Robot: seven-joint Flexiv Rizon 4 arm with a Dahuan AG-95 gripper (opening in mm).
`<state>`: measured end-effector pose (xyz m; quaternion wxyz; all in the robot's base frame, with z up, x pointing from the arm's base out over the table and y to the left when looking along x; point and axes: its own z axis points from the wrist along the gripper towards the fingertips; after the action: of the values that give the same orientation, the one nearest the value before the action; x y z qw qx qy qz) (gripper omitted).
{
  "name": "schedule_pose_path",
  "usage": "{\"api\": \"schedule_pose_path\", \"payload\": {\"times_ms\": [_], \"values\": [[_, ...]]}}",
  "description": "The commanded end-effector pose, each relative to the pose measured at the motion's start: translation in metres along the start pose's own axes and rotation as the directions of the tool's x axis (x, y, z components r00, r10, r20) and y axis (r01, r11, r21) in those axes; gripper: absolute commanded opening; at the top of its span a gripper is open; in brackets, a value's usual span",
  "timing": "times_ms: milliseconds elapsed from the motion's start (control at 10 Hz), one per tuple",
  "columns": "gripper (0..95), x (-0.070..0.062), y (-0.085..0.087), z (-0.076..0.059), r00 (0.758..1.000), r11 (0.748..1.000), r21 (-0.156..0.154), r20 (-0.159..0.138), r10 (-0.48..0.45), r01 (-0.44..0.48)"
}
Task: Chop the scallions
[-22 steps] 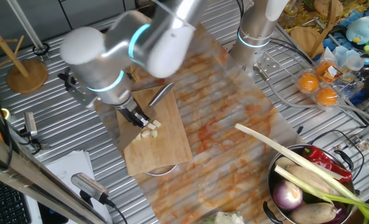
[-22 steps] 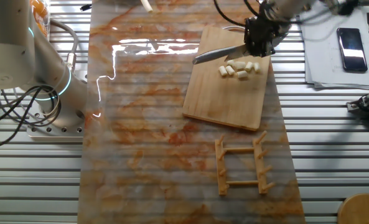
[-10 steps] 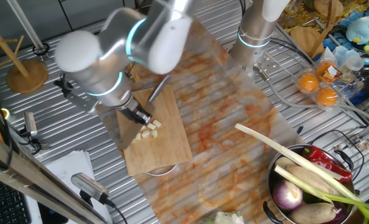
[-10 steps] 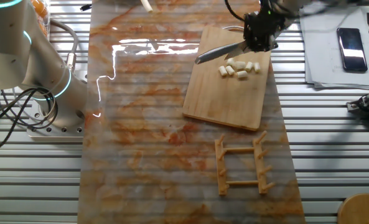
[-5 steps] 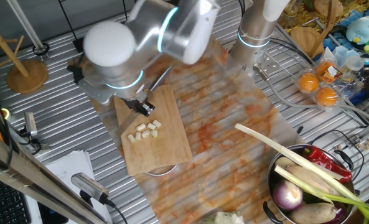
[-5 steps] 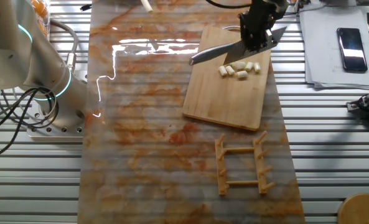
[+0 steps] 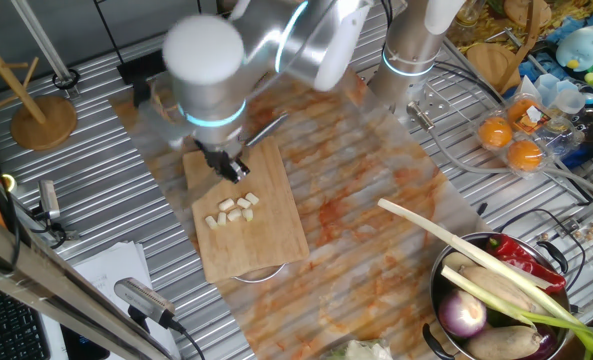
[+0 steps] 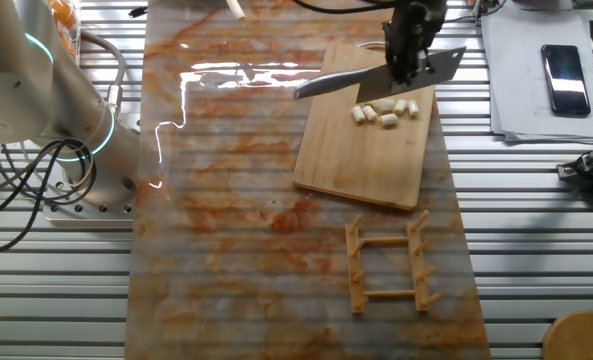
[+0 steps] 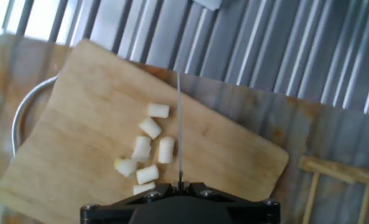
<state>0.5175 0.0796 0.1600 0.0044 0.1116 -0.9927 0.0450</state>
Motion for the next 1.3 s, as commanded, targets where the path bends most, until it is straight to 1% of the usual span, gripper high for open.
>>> {"api": "schedule_pose_path", "payload": {"times_ms": [100, 200, 300, 400, 500, 600, 700, 800, 900, 1000, 1100, 1200, 1300], "values": [[0.0, 0.027, -0.023, -0.019, 0.999, 0.998, -0.054, -0.002, 0.034, -0.034], [0.0, 0.033, -0.034, -0.022, 0.999, 0.998, -0.042, -0.005, 0.039, -0.039], [0.0, 0.042, -0.056, -0.022, 1.000, 0.999, -0.022, -0.009, 0.029, -0.029], [0.0, 0.044, -0.064, -0.022, 1.000, 0.999, -0.019, -0.007, 0.026, -0.026], [0.0, 0.047, -0.091, -0.021, 1.000, 1.000, -0.010, -0.013, 0.018, -0.018], [0.0, 0.046, -0.102, -0.021, 1.000, 1.000, -0.013, -0.017, 0.014, -0.014], [0.0, 0.042, -0.107, -0.016, 1.000, 1.000, -0.005, -0.015, 0.024, -0.024], [0.0, 0.041, -0.107, -0.013, 0.999, 0.999, 0.004, -0.016, 0.032, -0.032], [0.0, 0.041, -0.108, -0.011, 1.000, 1.000, 0.004, -0.019, 0.022, -0.022], [0.0, 0.040, -0.107, -0.012, 0.999, 1.000, -0.004, -0.032, 0.018, -0.018], [0.0, 0.032, -0.094, -0.015, 0.998, 0.998, -0.045, -0.055, 0.038, -0.041], [0.0, 0.027, -0.086, -0.015, 0.996, 0.996, -0.047, -0.058, 0.070, -0.073], [0.0, 0.027, -0.086, -0.015, 0.987, 0.986, -0.043, -0.031, 0.160, -0.161]]}}
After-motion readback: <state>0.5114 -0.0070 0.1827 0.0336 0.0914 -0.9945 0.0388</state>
